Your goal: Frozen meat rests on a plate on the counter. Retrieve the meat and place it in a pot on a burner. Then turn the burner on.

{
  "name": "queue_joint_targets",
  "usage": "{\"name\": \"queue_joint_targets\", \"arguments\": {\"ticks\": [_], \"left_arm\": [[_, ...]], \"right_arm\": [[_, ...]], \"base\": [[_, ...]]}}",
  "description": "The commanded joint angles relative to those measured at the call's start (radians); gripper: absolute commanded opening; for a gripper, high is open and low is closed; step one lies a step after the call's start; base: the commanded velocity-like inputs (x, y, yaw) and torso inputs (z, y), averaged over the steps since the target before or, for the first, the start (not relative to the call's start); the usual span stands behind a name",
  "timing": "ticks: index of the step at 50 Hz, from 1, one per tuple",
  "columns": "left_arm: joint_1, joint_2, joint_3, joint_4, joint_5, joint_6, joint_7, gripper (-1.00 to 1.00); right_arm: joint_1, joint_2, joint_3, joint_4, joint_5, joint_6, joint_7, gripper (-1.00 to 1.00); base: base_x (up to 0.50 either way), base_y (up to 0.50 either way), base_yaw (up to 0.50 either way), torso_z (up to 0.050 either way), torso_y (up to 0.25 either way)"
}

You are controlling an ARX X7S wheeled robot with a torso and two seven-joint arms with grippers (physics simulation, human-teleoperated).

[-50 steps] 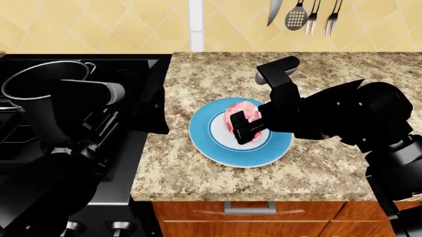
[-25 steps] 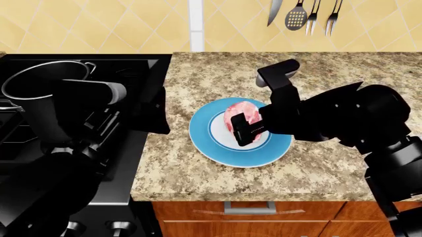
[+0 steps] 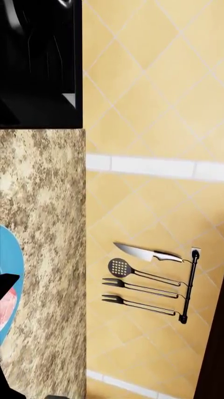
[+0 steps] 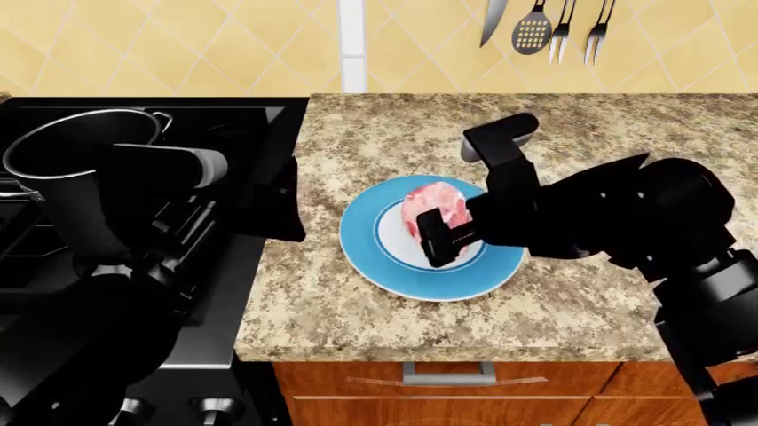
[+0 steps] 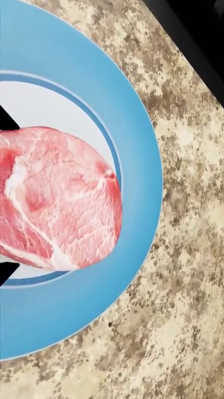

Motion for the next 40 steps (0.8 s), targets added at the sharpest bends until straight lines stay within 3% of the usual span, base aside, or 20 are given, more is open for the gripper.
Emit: {"name": "queue_joint_targets", "arguments": {"ticks": [1,2,22,40], "left_arm": [[0.001,0.0,0.004,0.001,-0.003,0.0,-0.006,1.0],[0.001,0.0,0.004,0.002,-0.004,0.0,-0.007,1.0],[0.012,-0.016,-0.022,0.05,-0.044,-0.011,-0.033,1.0],[0.023,-0.069,-0.116,0.24,-0.206,-0.093,-0.155,1.0]], "right_arm": [[-0.013,0.008,-0.008,-0.01,0.002,-0.007,-0.008,1.0],[-0.016,0.011,-0.004,-0.019,0.008,-0.006,-0.006,-1.0],[-0.017,0.049,0.068,-0.144,0.076,-0.003,0.075,-1.0],[0.011,0.138,0.277,-0.393,0.245,-0.008,0.326,-1.0]], "base": [[0.0,0.0,0.0,0.0,0.0],[0.0,0.0,0.0,0.0,0.0],[0.0,0.0,0.0,0.0,0.0],[0.0,0.0,0.0,0.0,0.0]]}}
